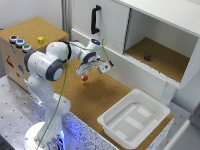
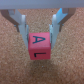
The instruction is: Grasp the pink block, then rotate it left
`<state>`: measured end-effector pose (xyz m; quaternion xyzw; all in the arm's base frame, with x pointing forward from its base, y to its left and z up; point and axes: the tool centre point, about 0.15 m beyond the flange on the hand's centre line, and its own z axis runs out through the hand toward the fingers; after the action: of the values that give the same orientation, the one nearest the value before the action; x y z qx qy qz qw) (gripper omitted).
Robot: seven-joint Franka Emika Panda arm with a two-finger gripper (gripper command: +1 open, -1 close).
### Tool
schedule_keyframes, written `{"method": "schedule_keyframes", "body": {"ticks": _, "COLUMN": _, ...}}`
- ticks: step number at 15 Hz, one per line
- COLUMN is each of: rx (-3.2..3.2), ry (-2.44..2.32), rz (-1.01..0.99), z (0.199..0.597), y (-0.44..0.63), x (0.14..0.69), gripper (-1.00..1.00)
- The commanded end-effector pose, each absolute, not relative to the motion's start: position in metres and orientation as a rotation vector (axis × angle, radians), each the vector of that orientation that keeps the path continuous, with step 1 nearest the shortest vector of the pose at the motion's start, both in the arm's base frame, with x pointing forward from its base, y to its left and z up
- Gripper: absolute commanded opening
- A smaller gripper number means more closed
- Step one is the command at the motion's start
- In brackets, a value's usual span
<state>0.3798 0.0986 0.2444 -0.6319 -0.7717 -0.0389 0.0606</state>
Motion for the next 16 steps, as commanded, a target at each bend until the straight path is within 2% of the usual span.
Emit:
{"method": "schedule_keyframes", "body": {"ticks": 1, "rx": -1.988, "ry": -2.426, "rz": -0.179, "z": 0.224, "y": 0.122, "x": 0.385, "gripper": -1.00}}
{"method": "schedule_keyframes", "body": {"ticks": 3, "rx": -2.053, "ry": -2.380, "rz": -0.163, "z": 0.224, "y": 0.130, "x": 0.391, "gripper": -1.00}}
{"method": "schedule_keyframes", "body": {"ticks": 4, "rx": -2.100, "ry": -2.332, "rz": -0.139, "z": 0.227, "y": 0.132, "x": 0.396, "gripper": 1.00}}
{"method": "schedule_keyframes", "body": {"ticks": 8, "rx": -2.181, "ry": -2.166, "rz": -0.101, "z": 0.254, "y": 0.133, "x": 0.402, "gripper": 1.00}}
{"method": "schedule_keyframes", "body": {"ticks": 16, "rx": -2.181, "ry": -2.166, "rz": -0.101, "z": 0.254, "y": 0.133, "x": 0.402, "gripper": 1.00}}
